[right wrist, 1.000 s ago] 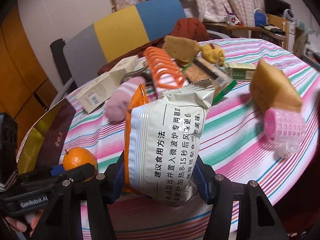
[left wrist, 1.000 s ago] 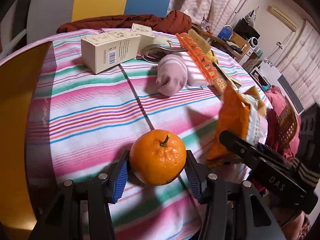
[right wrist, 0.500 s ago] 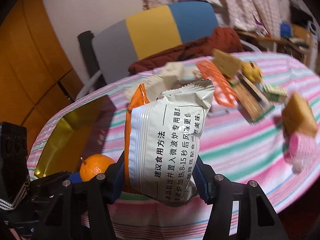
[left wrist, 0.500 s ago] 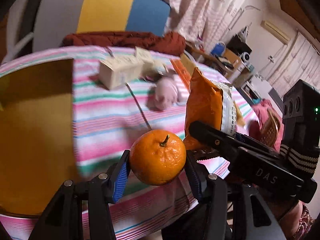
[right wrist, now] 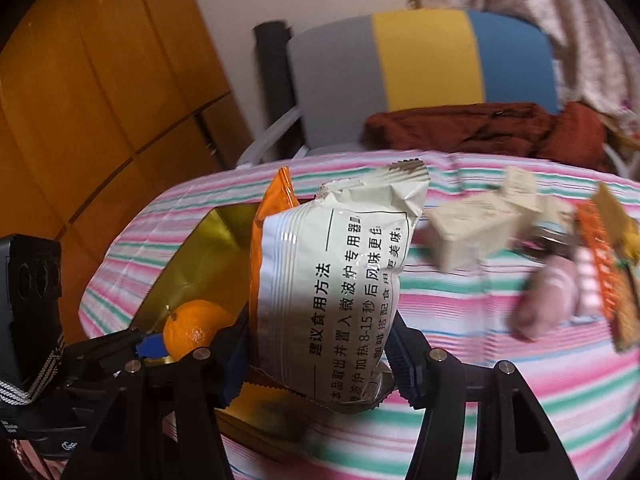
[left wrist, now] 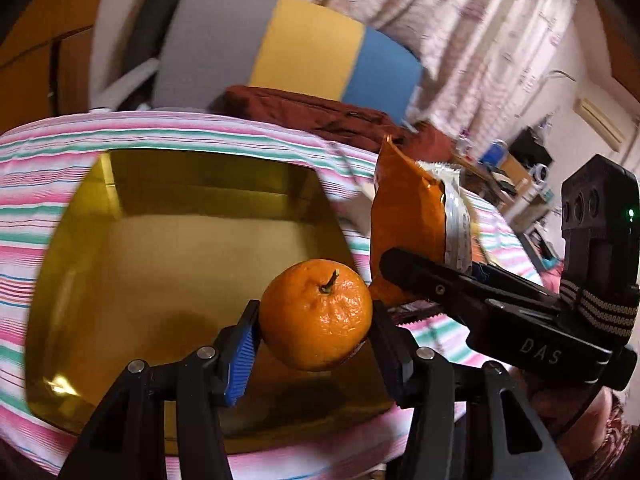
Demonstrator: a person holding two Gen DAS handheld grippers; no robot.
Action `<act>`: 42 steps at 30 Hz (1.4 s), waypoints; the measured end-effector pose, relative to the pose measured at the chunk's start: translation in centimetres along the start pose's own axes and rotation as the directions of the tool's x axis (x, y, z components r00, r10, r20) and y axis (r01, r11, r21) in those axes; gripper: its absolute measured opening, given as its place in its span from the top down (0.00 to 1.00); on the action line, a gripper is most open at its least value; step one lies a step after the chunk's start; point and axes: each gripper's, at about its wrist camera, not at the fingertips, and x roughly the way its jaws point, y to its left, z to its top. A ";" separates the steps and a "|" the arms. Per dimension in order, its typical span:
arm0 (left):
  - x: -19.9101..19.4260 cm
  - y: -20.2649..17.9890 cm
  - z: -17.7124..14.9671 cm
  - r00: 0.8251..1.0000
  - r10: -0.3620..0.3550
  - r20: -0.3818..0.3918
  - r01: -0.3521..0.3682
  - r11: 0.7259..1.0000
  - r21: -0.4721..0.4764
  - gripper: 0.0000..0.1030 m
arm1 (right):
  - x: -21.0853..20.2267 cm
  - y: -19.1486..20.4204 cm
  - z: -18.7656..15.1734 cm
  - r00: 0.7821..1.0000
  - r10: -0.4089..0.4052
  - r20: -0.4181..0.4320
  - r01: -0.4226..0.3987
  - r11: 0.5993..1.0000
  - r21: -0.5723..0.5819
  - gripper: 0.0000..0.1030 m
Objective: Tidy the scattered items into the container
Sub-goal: 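Carry the orange and snack bag over the gold tray with both grippers, then open the left gripper over the tray while the right gripper releases the bag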
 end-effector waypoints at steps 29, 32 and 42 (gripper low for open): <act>3.4 13.6 4.5 0.974 0.215 -0.073 -0.227 0.932 -0.284 0.48 | 12.4 3.0 4.0 0.984 0.068 -0.166 -0.070 0.998 -0.004 0.40; 2.6 13.5 4.0 0.977 0.211 -0.039 -0.212 0.925 -0.315 0.48 | 13.1 2.8 4.1 0.984 0.069 -0.163 -0.069 0.998 0.002 0.55; 5.0 14.2 7.2 0.977 0.207 -0.045 -0.211 0.931 -0.297 0.48 | 15.5 3.5 3.8 0.964 0.169 -0.205 -0.154 0.984 0.086 0.56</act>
